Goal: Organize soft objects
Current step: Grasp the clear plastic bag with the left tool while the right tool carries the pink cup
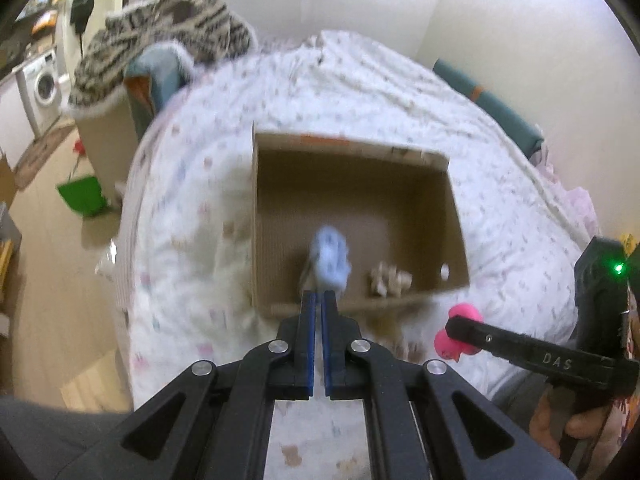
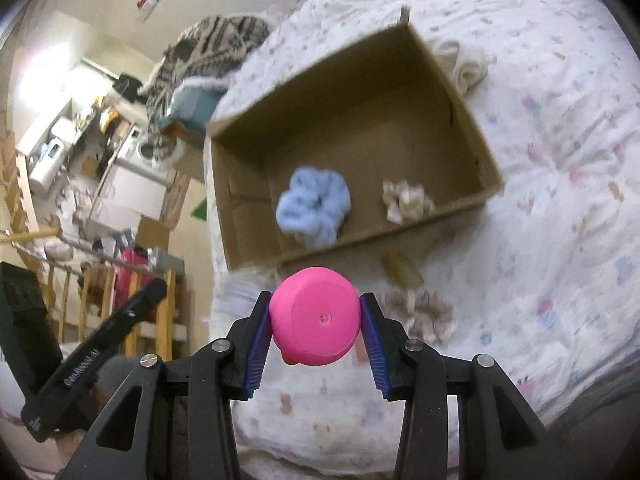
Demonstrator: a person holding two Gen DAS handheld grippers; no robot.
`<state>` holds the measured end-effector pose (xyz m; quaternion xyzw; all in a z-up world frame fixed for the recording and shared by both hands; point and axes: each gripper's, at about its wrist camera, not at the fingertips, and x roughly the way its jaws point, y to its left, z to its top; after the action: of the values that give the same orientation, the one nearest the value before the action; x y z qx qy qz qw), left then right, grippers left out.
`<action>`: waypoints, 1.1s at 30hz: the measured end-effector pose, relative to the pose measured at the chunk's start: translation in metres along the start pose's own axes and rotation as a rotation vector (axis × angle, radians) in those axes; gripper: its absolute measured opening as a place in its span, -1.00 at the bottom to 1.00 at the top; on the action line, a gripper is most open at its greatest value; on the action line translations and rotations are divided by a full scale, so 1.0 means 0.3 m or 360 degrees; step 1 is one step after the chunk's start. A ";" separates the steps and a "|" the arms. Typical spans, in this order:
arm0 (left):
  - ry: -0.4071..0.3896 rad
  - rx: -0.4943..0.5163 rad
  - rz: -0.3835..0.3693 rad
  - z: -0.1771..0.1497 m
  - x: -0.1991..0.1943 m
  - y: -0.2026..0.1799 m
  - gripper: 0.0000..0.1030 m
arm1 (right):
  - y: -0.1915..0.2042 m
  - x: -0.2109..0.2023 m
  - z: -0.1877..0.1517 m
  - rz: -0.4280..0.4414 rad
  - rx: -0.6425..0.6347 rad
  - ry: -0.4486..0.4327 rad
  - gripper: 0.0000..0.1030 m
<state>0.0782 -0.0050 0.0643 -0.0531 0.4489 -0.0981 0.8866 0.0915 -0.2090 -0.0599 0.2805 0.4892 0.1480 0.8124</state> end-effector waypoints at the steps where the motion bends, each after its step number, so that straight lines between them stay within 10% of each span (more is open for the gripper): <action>1: -0.0022 0.0012 0.0002 0.027 -0.004 -0.004 -0.94 | 0.001 -0.006 0.019 0.0002 0.0005 -0.0015 -0.12; 12: -0.0106 0.0050 -0.0044 0.207 0.045 -0.017 -0.95 | -0.002 -0.054 0.221 -0.0013 -0.0009 -0.0138 -0.12; 28: 0.0182 -0.0140 -0.0030 0.132 0.249 0.100 -0.89 | -0.113 0.089 0.285 -0.0036 0.0056 -0.0033 -0.12; 33: 0.0473 -0.0192 0.0089 -0.067 0.309 0.168 0.46 | -0.121 0.096 0.264 -0.0002 0.0062 -0.0015 -0.12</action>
<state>0.1219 0.0235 -0.0297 -0.0785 0.5815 -0.0530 0.8080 0.1736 -0.2478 -0.0735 0.2967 0.4883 0.1364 0.8093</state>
